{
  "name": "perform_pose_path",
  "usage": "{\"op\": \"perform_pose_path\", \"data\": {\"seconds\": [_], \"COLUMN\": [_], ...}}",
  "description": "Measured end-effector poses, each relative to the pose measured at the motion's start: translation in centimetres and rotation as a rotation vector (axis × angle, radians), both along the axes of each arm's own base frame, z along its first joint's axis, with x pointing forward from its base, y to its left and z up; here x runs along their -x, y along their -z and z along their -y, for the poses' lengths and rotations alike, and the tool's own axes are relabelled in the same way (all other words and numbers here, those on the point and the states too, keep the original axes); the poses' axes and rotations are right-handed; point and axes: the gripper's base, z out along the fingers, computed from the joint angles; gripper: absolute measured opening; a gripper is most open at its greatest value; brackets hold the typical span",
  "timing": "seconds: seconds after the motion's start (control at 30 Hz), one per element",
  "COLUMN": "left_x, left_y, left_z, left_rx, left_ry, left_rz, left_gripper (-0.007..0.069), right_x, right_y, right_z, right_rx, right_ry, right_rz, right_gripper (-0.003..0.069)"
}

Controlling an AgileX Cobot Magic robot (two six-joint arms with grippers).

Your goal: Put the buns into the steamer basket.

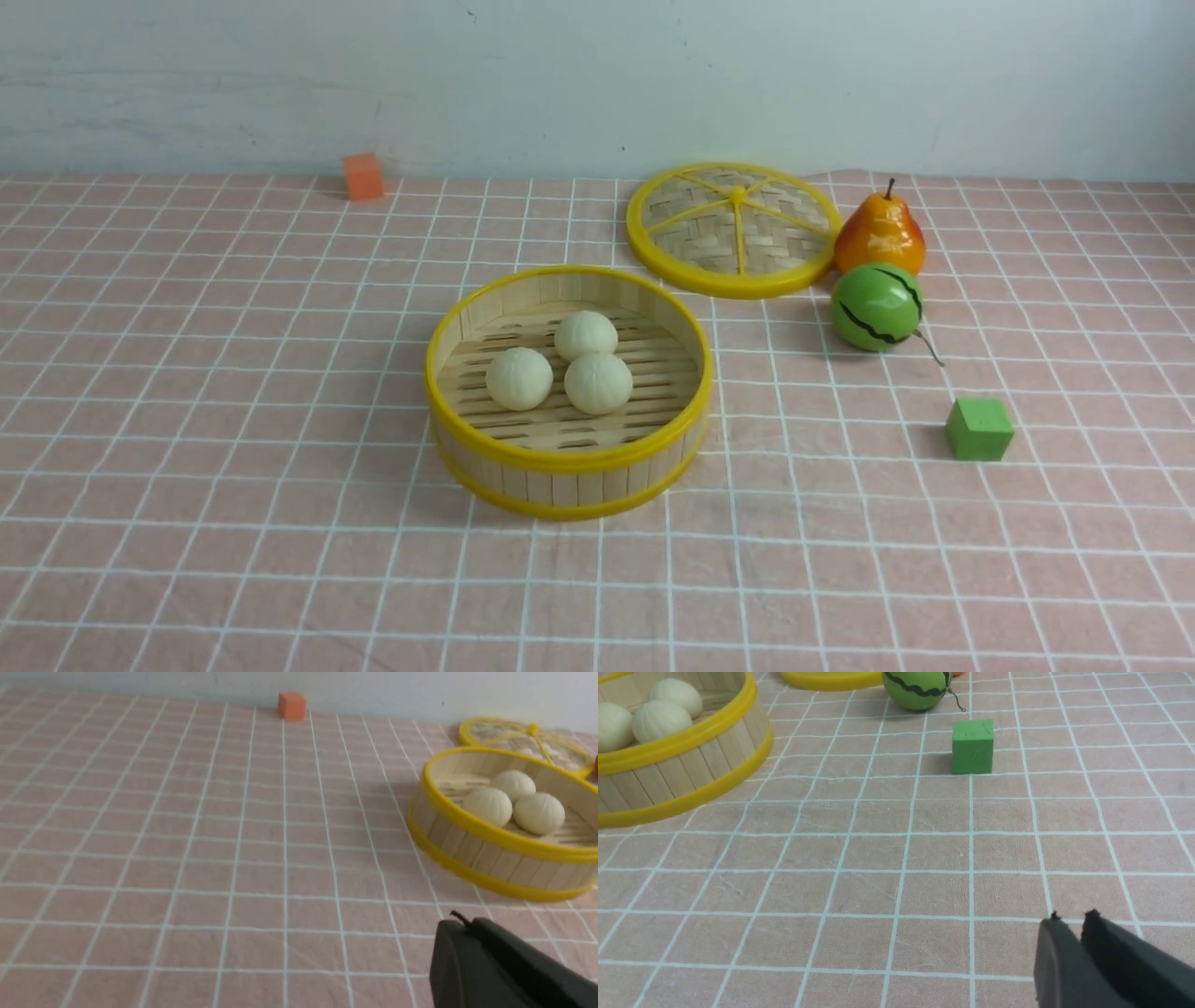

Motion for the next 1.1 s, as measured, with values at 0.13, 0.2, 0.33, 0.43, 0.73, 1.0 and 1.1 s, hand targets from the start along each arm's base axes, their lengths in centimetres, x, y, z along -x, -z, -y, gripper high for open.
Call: {"op": "perform_pose_path", "data": {"seconds": [0.13, 0.2, 0.33, 0.43, 0.73, 1.0, 1.1], "left_x": [-0.7, -0.9, -1.0, -0.8, -0.7, -0.7, -0.7], "left_y": [2.5, 3.6, 4.4, 5.4, 5.8, 5.8, 5.8], "left_z": [1.0, 1.1, 0.7, 0.4, 0.3, 0.4, 0.4], "left_rx": [0.117, 0.135, 0.055, 0.001, -0.051, -0.118, -0.124], "left_ry": [-0.009, -0.037, -0.115, -0.171, -0.18, -0.148, -0.146], "left_rz": [0.031, 0.05, 0.026, -0.071, -0.108, -0.098, -0.094], "left_gripper": [-0.0013, -0.0013, -0.0013, -0.0013, -0.0013, -0.0013, -0.0013], "right_x": [0.0, 0.0, 0.0, 0.0, 0.0, 0.0, 0.0], "right_y": [0.0, 0.0, 0.0, 0.0, 0.0, 0.0, 0.0], "right_z": [0.0, 0.0, 0.0, 0.0, 0.0, 0.0, 0.0], "right_rx": [0.0, 0.0, 0.0, 0.0, 0.0, 0.0, 0.0], "right_ry": [0.0, 0.0, 0.0, 0.0, 0.0, 0.0, 0.0], "right_rz": [0.0, 0.0, 0.0, 0.0, 0.0, 0.0, 0.0], "right_gripper": [0.0082, 0.0085, 0.0088, 0.0092, 0.0109, 0.012, 0.0123]}}
